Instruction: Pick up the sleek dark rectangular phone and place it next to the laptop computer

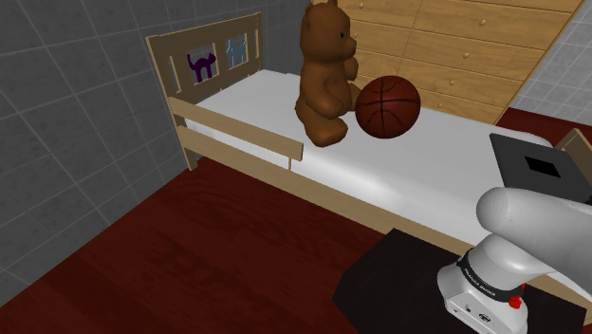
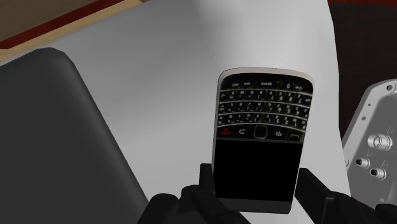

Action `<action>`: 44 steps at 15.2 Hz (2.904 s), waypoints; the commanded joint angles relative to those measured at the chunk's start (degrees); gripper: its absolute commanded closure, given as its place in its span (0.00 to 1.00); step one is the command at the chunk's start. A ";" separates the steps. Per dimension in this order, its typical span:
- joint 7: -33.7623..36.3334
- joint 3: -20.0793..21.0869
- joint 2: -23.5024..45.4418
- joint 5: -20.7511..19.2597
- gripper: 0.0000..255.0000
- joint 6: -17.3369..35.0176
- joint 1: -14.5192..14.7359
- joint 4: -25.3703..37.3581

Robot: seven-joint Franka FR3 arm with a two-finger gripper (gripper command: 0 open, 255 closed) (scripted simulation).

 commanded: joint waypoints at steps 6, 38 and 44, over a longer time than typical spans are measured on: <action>-0.50 4.83 -1.94 4.43 1.00 -5.49 0.66 3.56; -11.36 -16.01 7.67 -6.61 1.00 1.47 7.06 16.33; -11.36 -16.01 7.66 -6.61 1.00 1.47 7.06 16.33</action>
